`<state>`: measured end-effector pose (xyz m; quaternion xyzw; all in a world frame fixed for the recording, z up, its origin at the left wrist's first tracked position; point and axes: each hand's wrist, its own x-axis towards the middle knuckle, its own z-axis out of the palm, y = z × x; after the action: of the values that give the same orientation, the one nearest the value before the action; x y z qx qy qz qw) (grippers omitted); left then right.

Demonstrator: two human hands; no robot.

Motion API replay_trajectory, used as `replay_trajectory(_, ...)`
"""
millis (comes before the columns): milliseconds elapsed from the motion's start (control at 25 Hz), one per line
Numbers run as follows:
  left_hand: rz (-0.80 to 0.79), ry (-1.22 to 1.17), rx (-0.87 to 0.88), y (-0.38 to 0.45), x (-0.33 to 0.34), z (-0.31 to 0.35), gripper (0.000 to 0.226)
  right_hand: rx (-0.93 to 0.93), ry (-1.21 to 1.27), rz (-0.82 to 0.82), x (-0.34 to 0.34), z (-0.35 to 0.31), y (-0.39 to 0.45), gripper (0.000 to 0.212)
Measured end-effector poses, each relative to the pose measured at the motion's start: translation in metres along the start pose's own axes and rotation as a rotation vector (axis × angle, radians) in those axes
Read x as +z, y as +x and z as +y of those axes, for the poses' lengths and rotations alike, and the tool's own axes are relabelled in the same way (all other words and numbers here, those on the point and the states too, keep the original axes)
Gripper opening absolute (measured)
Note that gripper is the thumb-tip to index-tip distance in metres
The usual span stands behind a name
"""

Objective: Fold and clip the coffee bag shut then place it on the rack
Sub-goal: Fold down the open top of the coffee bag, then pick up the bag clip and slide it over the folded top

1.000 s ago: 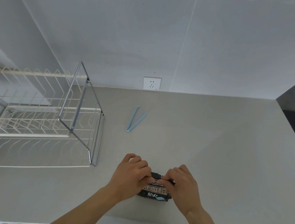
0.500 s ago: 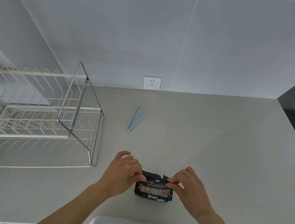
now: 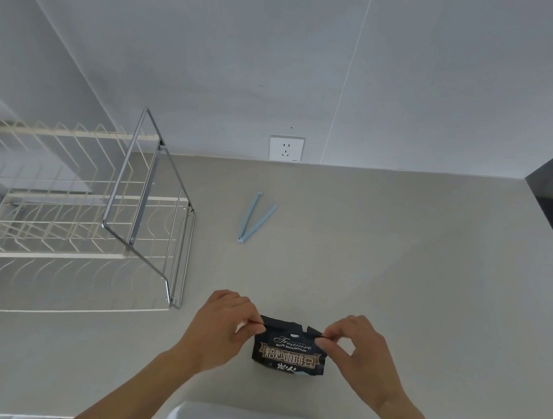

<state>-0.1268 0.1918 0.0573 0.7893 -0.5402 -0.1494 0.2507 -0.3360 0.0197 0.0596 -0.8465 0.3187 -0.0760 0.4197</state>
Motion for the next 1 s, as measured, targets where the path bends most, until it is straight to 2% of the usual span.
replay_trajectory(160, -0.032, -0.227, -0.161, 0.000, 0.002, 0.000, 0.008, 0.157, 0.208, -0.135, 0.016, 0.002, -0.001, 0.033)
replay_trajectory(280, -0.075, -0.465, -0.288, -0.002, 0.005, -0.004, 0.008, 0.246, 0.258, -0.096, 0.026, 0.005, 0.000, 0.042)
replay_trajectory(360, -0.120, -0.589, -0.371, 0.002, 0.008, -0.012, 0.016, 0.284, 0.305, -0.068, 0.030, 0.008, 0.000, 0.044)
replay_trajectory(440, -0.178, -0.674, -0.488, 0.014, 0.012, -0.026, 0.034, 0.313, 0.327, -0.061, 0.032, 0.010, 0.001, 0.043)
replay_trajectory(520, -0.169, -0.580, -0.569, 0.036, 0.019, -0.045, 0.036, 0.334, 0.340, -0.064, 0.034, 0.012, 0.002, 0.042)
replay_trajectory(600, -0.065, -0.356, -0.614, 0.066, 0.027, -0.065, 0.027, 0.341, 0.353, -0.072, 0.033, 0.013, 0.003, 0.042)
replay_trajectory(680, 0.010, -0.166, -0.616, 0.099, 0.027, -0.083, 0.038, 0.331, 0.340, -0.072, 0.033, 0.014, 0.003, 0.042)
replay_trajectory(760, -0.055, 0.026, -0.600, 0.129, 0.026, -0.096, 0.048, 0.331, 0.334, -0.067, 0.033, 0.014, 0.004, 0.041)
replay_trajectory(880, -0.178, 0.228, -0.583, 0.149, 0.029, -0.108, 0.039, 0.335, 0.351, -0.080, 0.032, 0.014, 0.004, 0.040)
replay_trajectory(1000, -0.120, 0.294, -0.549, 0.144, 0.033, -0.110, 0.024, 0.345, 0.367, -0.085, 0.032, 0.013, 0.005, 0.039)
